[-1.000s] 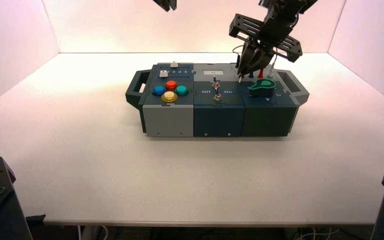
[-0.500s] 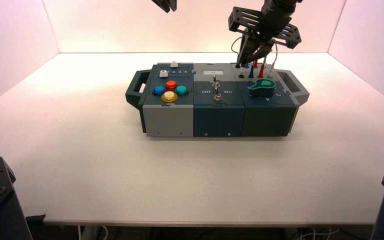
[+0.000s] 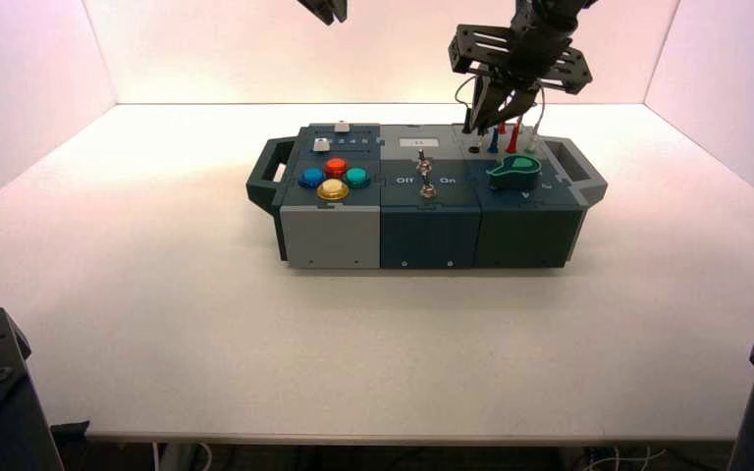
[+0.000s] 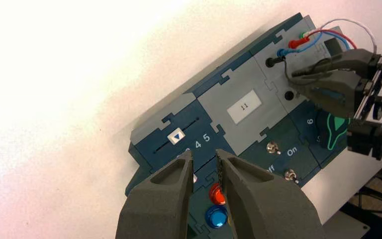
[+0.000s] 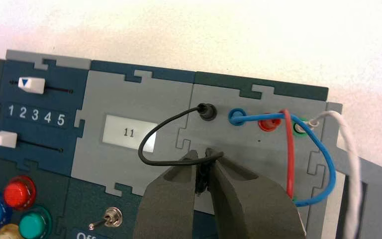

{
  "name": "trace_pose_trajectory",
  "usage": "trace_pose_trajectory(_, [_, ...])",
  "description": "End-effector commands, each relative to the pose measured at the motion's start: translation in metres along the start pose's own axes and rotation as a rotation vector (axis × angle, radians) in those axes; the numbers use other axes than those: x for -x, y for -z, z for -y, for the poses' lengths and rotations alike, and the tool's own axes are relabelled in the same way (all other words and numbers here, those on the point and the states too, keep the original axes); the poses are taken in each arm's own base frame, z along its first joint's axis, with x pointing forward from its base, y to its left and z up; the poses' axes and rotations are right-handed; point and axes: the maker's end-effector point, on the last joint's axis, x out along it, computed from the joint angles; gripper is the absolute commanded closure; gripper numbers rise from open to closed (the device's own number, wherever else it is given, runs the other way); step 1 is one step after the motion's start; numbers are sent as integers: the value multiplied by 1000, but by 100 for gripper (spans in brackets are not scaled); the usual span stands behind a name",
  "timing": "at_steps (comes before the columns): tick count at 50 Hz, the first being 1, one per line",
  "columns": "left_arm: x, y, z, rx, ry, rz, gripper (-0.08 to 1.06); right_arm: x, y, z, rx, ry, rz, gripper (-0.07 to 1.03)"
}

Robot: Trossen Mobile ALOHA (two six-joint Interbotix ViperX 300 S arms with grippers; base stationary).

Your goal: Insert the black wire.

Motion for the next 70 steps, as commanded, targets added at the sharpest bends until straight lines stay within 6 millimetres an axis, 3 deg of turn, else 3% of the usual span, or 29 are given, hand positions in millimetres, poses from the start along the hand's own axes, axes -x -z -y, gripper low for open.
trace_pose_trajectory(1, [19, -16, 3, -10, -7, 60, 70, 6, -17, -9, 27, -13, 49, 99])
trace_pose_trajectory(33, [20, -16, 3, -10, -6, 62, 70, 0, -24, -10, 49, -9, 52, 99])
trace_pose_trajectory(70, [21, -17, 3, -11, -5, 65, 70, -3, -4, -13, 88, -2, -45, 99])
